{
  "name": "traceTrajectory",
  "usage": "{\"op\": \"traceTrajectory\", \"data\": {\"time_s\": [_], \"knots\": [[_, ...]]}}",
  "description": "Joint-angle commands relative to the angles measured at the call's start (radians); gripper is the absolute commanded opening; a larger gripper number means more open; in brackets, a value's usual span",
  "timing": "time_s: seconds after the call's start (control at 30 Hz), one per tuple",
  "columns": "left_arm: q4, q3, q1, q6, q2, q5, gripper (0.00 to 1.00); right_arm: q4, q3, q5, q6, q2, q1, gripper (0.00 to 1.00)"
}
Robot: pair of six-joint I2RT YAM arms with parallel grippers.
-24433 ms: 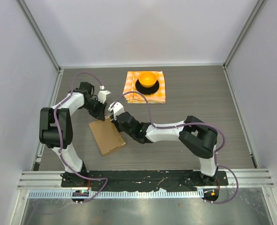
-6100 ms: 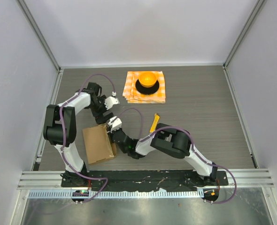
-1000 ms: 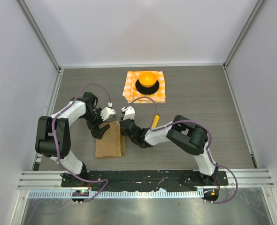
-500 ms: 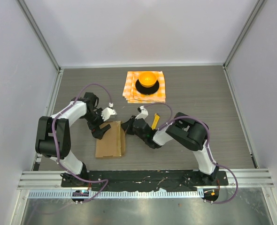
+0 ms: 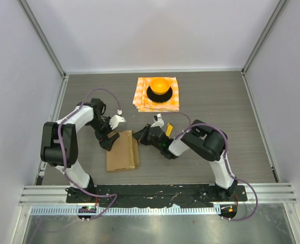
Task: Unpack the express box
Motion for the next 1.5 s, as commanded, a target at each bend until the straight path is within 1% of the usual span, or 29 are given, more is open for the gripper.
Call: {"op": "traceTrajectory", "data": {"time_s": [0.0, 0.1, 0.17, 0.2, 0.23, 0.27, 0.33, 0.37, 0.5, 0.57, 0.7, 0.77, 0.8, 0.83, 0.9, 0.93, 1.0, 1.03, 1.07, 1.13, 1.2, 1.23, 1.27, 1.3, 1.33, 1.37, 1.4, 1.43, 1.47], "knots": [[-0.3, 0.144, 0.027, 0.081, 0.054, 0.162, 1.0, -0.186, 0.012, 0.072, -0.166, -0.105, -0.057, 0.01], [-0.405, 0.297, 0.032, 0.049, 0.054, 0.262, 1.0, -0.307, 0.104, 0.089, -0.304, -0.226, -0.058, 0.01], [-0.428, 0.344, 0.029, 0.032, 0.045, 0.3, 1.0, -0.434, 0.203, 0.089, -0.422, -0.29, -0.058, 0.01], [-0.437, 0.351, 0.03, 0.028, 0.033, 0.308, 1.0, -0.468, 0.235, 0.084, -0.467, -0.304, -0.058, 0.01], [-0.44, 0.354, 0.029, 0.026, 0.027, 0.312, 1.0, -0.556, 0.274, 0.083, -0.517, -0.316, -0.058, 0.01], [-0.436, 0.357, 0.03, 0.011, 0.019, 0.312, 1.0, -0.607, 0.355, 0.086, -0.601, -0.333, -0.058, 0.01], [-0.419, 0.362, 0.032, -0.006, 0.001, 0.312, 1.0, -0.719, 0.42, 0.095, -0.694, -0.344, -0.054, 0.01], [-0.41, 0.368, 0.03, -0.018, -0.005, 0.318, 1.0, -0.753, 0.482, 0.103, -0.776, -0.349, -0.051, 0.01], [-0.352, 0.38, 0.032, -0.116, -0.028, 0.384, 1.0, -0.957, 0.648, 0.094, -0.892, -0.33, -0.046, 0.01], [-0.354, 0.392, 0.032, -0.133, -0.029, 0.433, 1.0, -0.994, 0.702, 0.095, -0.912, -0.323, -0.037, 0.01], [-0.379, 0.415, 0.041, -0.159, -0.033, 0.565, 1.0, -1.086, 0.751, 0.161, -0.935, -0.309, -0.012, 0.01], [-0.378, 0.418, 0.073, -0.175, -0.035, 0.622, 1.0, -1.12, 0.76, 0.201, -0.959, -0.3, 0.021, 0.01], [-0.371, 0.418, 0.091, -0.217, -0.03, 0.654, 1.0, -1.132, 0.763, 0.227, -0.988, -0.286, 0.038, 0.01], [-0.359, 0.421, 0.125, -0.245, -0.024, 0.723, 1.0, -1.142, 0.767, 0.271, -1.004, -0.277, 0.052, 0.01], [-0.347, 0.431, 0.189, -0.3, 0.013, 0.791, 1.0, -1.155, 0.764, 0.319, -1.028, -0.246, 0.098, 0.01], [-0.359, 0.45, 0.219, -0.307, 0.03, 0.861, 1.0, -1.155, 0.759, 0.36, -1.048, -0.237, 0.109, 0.01], [-0.457, 0.478, 0.227, -0.257, 0.08, 0.901, 1.0, -1.159, 0.762, 0.38, -1.05, -0.215, 0.133, 0.01], [-0.491, 0.489, 0.223, -0.186, 0.093, 0.917, 1.0, -1.16, 0.765, 0.385, -1.042, -0.202, 0.138, 0.01], [-0.502, 0.484, 0.222, -0.183, 0.099, 0.927, 1.0, -1.16, 0.768, 0.38, -1.032, -0.194, 0.141, 0.01], [-0.464, 0.446, 0.211, -0.198, 0.105, 0.915, 1.0, -1.159, 0.78, 0.377, -1.009, -0.176, 0.141, 0.01], [-0.366, 0.411, 0.199, -0.244, 0.084, 0.853, 1.0, -1.162, 0.79, 0.37, -0.973, -0.166, 0.141, 0.01], [-0.311, 0.356, 0.184, -0.276, 0.07, 0.813, 1.0, -1.163, 0.797, 0.365, -0.957, -0.16, 0.138, 0.01], [-0.158, 0.321, 0.178, -0.381, 0.044, 0.77, 1.0, -1.165, 0.802, 0.354, -0.926, -0.151, 0.137, 0.01], [-0.084, 0.285, 0.168, -0.414, 0.019, 0.663, 1.0, -1.168, 0.806, 0.339, -0.908, -0.143, 0.135, 0.01], [-0.022, 0.215, 0.15, -0.438, -0.031, 0.615, 1.0, -1.171, 0.817, 0.333, -0.895, -0.139, 0.134, 0.01], [0.054, 0.189, 0.141, -0.446, -0.05, 0.575, 1.0, -1.177, 0.822, 0.328, -0.883, -0.125, 0.134, 0.01], [0.078, 0.167, 0.139, -0.46, -0.064, 0.52, 1.0, -1.178, 0.823, 0.315, -0.86, -0.122, 0.134, 0.01], [0.092, 0.141, 0.139, -0.463, -0.074, 0.506, 1.0, -1.18, 0.826, 0.307, -0.852, -0.117, 0.134, 0.01], [0.112, 0.136, 0.11, -0.474, -0.075, 0.49, 1.0, -1.18, 0.826, 0.299, -0.842, -0.114, 0.134, 0.01]]}}
